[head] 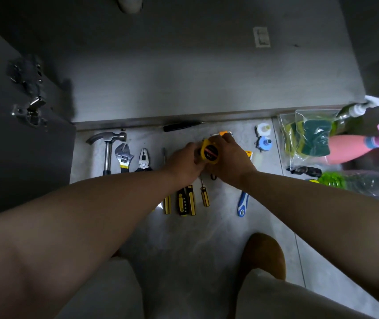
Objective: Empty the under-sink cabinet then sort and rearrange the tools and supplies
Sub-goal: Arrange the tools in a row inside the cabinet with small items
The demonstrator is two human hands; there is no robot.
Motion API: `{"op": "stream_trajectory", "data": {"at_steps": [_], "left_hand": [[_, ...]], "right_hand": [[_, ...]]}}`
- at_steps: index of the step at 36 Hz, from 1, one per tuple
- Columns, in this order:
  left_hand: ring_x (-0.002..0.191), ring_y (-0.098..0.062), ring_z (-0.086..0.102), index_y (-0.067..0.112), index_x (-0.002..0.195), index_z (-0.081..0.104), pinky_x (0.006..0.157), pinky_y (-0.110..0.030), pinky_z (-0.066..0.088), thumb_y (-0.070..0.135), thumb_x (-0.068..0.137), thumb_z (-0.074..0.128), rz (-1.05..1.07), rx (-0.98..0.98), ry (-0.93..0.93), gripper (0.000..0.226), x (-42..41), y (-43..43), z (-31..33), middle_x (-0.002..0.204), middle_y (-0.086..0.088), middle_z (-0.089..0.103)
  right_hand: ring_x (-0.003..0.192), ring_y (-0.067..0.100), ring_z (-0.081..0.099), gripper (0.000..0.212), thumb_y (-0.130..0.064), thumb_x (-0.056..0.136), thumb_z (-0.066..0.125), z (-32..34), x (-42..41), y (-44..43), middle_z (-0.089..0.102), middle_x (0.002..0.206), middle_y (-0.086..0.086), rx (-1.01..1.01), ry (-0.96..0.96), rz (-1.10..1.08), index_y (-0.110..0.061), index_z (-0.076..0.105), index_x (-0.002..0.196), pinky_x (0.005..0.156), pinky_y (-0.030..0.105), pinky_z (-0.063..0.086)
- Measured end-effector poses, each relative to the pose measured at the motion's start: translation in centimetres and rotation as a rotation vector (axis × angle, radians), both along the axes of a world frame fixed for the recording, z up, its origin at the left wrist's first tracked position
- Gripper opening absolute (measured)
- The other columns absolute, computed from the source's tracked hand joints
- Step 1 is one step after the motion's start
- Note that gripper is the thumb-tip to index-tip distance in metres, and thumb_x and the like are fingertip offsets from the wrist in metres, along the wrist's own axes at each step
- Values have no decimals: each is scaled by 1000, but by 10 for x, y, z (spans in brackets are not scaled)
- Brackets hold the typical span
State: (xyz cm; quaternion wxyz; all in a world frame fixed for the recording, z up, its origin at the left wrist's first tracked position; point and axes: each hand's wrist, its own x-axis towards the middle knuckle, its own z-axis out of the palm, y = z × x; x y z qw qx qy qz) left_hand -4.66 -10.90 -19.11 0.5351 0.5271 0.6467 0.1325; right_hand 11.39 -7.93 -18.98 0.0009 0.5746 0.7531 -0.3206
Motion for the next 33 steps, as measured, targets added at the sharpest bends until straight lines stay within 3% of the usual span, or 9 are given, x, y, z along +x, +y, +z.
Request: {"op": "stream_trajectory", "data": {"at_steps": [5, 8, 11, 14, 18, 23, 27, 31, 33], "left_hand": [[107, -35, 67, 2, 116, 65, 95, -50, 55, 18, 99, 64, 275, -96, -82, 24, -8, 13, 4, 115, -21, 69], [108, -36, 68, 0, 119, 67, 97, -51, 55, 12, 99, 62, 326, -129, -26, 24, -20, 22, 3, 119, -21, 69], [110, -35, 68, 2, 125, 65, 98, -49, 55, 16, 100, 61, 325, -167, 15, 29, -31, 26, 3, 122, -20, 68], [107, -33, 70, 3, 132, 62, 96, -48, 57, 16, 100, 62, 366, -193, -23, 34, -35, 28, 3, 123, -20, 68], [109, -32, 69, 1, 134, 60, 100, -46, 55, 10, 97, 65, 435, -229, -92, 38, -35, 29, 0, 126, -20, 67], [118, -29, 64, 4, 123, 69, 106, -48, 50, 8, 91, 71, 455, -198, -143, 32, -32, 30, 1, 122, -17, 70], [116, -26, 64, 7, 118, 72, 105, -46, 51, 19, 88, 78, 372, -121, -96, 33, -30, 29, 3, 117, -13, 72], [113, -28, 65, 5, 115, 73, 100, -41, 51, 15, 93, 70, 280, -56, -31, 24, -31, 28, 3, 114, -15, 72], [114, -28, 64, 4, 117, 72, 102, -43, 51, 14, 94, 69, 251, -37, -22, 25, -30, 27, 4, 116, -16, 72]], "right_hand": [[110, 25, 57, 61, -19, 82, 78, -3, -21, 3, 56, 125, 11, 21, 174, 29, -12, 55, 137, 92, 34, 49], [118, 25, 53, 67, -15, 84, 75, -4, -27, 2, 50, 135, 13, 19, 222, 43, -12, 47, 144, 94, 28, 45], [116, 30, 54, 63, -21, 86, 71, -7, -18, 3, 42, 139, 11, 84, -35, 8, -17, 45, 143, 88, 39, 54], [113, 33, 51, 61, -21, 86, 67, -9, 1, 6, 42, 132, 13, 85, -369, -14, -15, 39, 139, 85, 45, 54], [107, 33, 56, 46, -22, 94, 57, -9, 22, 9, 51, 123, 13, 43, -523, 69, -15, 44, 137, 83, 45, 53], [103, 33, 61, 42, -32, 93, 60, -6, 36, 7, 56, 117, 10, -23, -470, 48, -15, 52, 131, 81, 43, 55], [85, 26, 56, 39, -50, 89, 65, -4, 38, -8, 56, 96, 6, -130, -370, 4, -16, 53, 104, 71, 32, 42], [78, 23, 55, 39, -48, 85, 70, -4, 29, -30, 51, 83, -1, -270, -306, -39, -23, 42, 97, 68, 31, 43], [80, 25, 55, 41, -45, 85, 69, -6, 23, -41, 52, 87, 2, -306, -315, -66, -21, 39, 99, 67, 32, 42]]}}
